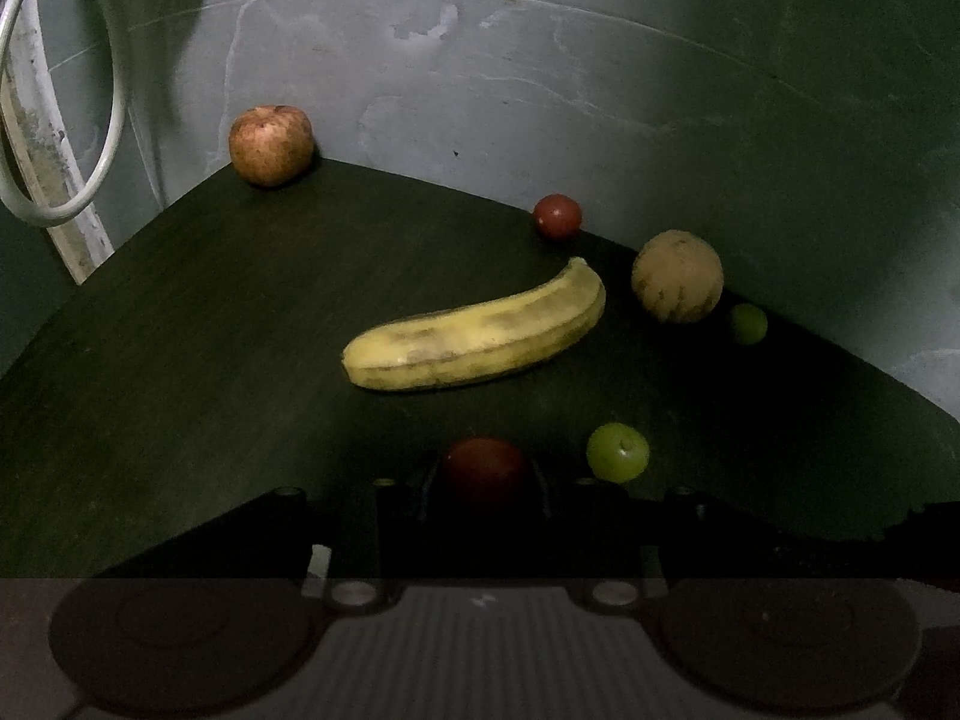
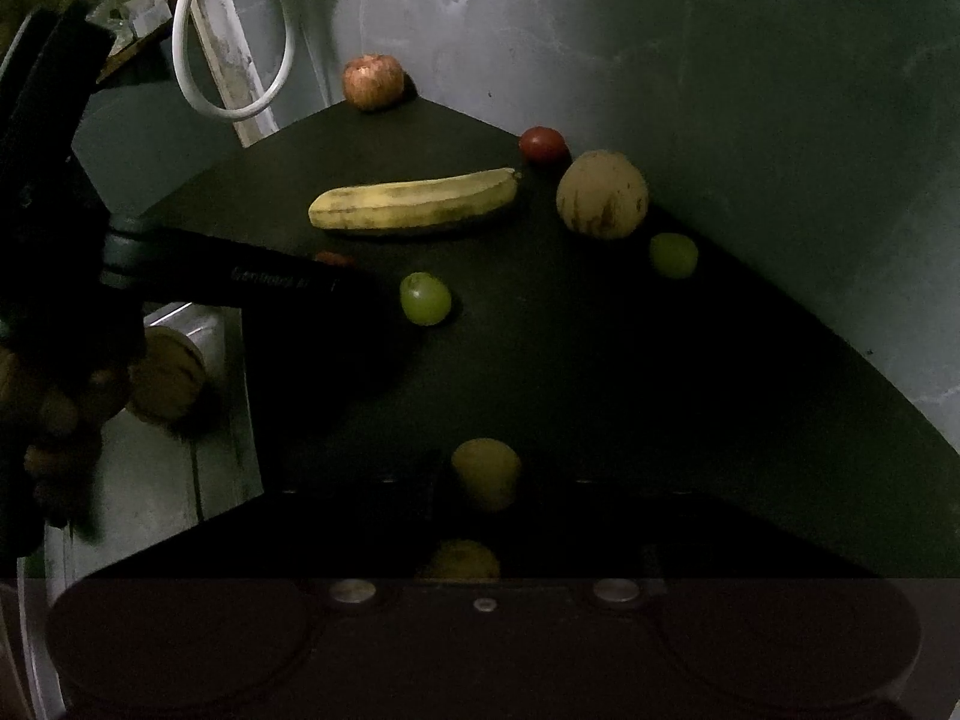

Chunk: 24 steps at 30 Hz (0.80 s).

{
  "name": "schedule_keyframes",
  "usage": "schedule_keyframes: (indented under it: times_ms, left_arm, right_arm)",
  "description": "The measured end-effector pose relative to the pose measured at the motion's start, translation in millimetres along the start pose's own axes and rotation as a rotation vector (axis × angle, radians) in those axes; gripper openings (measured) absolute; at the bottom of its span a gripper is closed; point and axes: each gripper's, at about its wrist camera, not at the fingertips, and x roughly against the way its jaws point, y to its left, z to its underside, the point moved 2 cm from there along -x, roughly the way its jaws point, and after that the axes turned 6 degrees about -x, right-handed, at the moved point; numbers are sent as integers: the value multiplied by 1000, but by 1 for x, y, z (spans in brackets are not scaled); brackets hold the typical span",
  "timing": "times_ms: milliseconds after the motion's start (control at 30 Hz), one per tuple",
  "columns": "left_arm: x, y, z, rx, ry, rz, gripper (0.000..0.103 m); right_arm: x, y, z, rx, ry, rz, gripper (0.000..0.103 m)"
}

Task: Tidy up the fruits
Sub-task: 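Grasp the red tomato with the left tool while the right tool grasps a small brown fruit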

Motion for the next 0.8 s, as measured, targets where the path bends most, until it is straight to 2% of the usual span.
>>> schedule_keyframes:
  times_ms: [433,800]
  left_arm:
    - [31,-1,4,34,-32,-21,32]
    - [97,-8,9,91,-108,-135,32]
  right_arm:
    - [27,8,-24,18,-77,-50,29]
    - [79,15,-34,98,-173,-130,29]
